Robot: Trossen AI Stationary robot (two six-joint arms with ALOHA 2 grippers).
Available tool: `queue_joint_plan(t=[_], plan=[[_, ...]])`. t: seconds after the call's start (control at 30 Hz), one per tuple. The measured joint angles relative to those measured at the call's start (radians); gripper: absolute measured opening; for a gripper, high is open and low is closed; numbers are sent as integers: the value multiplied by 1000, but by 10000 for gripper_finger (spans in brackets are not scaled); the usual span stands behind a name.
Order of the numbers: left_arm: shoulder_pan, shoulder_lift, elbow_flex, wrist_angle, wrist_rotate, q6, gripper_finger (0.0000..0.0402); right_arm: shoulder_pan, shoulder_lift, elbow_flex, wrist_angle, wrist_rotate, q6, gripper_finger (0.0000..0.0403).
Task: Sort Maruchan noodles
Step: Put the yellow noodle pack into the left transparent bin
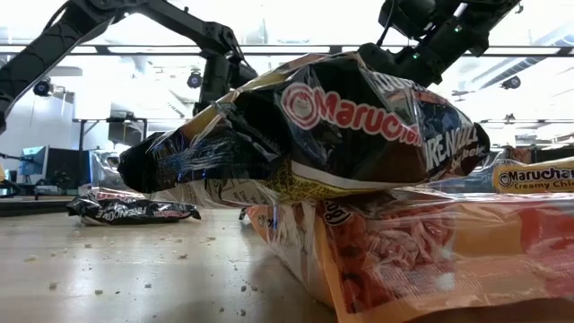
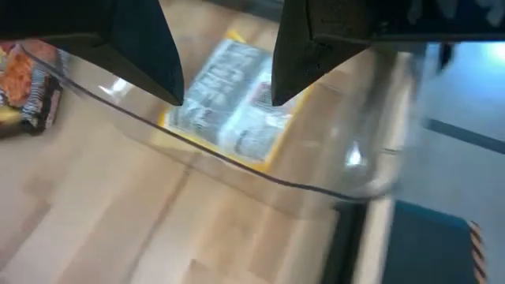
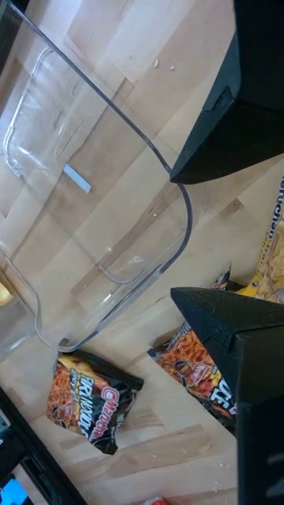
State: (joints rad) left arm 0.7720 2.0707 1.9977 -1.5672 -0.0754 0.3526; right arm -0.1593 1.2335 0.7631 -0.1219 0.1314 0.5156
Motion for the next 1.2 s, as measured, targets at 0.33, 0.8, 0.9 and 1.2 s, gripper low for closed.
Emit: queue_joint_plan(t=[0.33, 0.8, 0.9, 1.2], plan=[[-62, -208, -293, 82, 3, -147, 174, 0, 0, 0, 0, 0, 0, 215], [-65, -624, -906, 455, -17, -119, 174, 0, 0, 0, 0, 0, 0, 215], [-65, -657, -977, 531, -17, -119, 174, 0, 0, 0, 0, 0, 0, 215], [-65, -633, -1060, 572, -16, -223, 174, 0, 0, 0, 0, 0, 0, 215]])
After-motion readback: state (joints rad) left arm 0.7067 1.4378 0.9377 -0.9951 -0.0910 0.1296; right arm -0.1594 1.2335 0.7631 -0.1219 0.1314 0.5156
